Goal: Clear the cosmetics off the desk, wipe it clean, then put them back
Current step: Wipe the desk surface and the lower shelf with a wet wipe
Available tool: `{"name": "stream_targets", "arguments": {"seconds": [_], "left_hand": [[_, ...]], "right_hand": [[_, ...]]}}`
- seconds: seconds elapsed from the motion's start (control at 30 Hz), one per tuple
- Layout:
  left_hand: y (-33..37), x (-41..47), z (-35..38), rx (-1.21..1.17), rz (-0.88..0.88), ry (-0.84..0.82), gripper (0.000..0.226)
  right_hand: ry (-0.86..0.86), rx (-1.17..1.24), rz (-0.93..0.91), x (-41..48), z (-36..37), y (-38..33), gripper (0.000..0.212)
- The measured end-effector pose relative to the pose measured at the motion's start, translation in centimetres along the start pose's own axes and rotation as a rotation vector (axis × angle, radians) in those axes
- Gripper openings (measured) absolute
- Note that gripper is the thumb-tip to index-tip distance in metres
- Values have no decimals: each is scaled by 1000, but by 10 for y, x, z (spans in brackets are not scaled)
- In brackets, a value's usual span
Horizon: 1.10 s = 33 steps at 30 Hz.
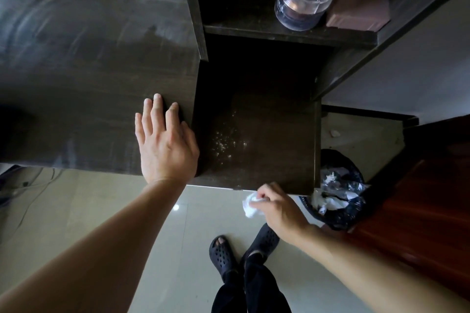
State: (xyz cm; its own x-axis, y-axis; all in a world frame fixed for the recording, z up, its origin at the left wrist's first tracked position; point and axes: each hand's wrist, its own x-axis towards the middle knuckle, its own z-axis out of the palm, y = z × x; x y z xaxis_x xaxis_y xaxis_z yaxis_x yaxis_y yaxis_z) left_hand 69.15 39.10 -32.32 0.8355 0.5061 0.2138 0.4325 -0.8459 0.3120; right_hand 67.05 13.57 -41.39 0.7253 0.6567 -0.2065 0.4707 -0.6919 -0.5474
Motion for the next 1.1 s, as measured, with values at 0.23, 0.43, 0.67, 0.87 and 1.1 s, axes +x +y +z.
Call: {"name": "stream_targets", "arguments": {"seconds": [0.23,0.43,0.67,0.87,1.1], "left_hand": [[-1,0,1,1,-2,11,37],[0,0,1,-4,-7,12,37],[1,2,0,2,-10,-4,39],[1,1,-2,12,-2,-13,39],[1,1,-4,20,-7,-30,42]], "right_hand": [[532,-25,525,22,-36,54,45],[122,173,181,8,38,-54,18],[312,257,226,67,-18,-12,38],[539,75,628,183,-90,77,29],[53,-3,26,75,3,-17,28]]}}
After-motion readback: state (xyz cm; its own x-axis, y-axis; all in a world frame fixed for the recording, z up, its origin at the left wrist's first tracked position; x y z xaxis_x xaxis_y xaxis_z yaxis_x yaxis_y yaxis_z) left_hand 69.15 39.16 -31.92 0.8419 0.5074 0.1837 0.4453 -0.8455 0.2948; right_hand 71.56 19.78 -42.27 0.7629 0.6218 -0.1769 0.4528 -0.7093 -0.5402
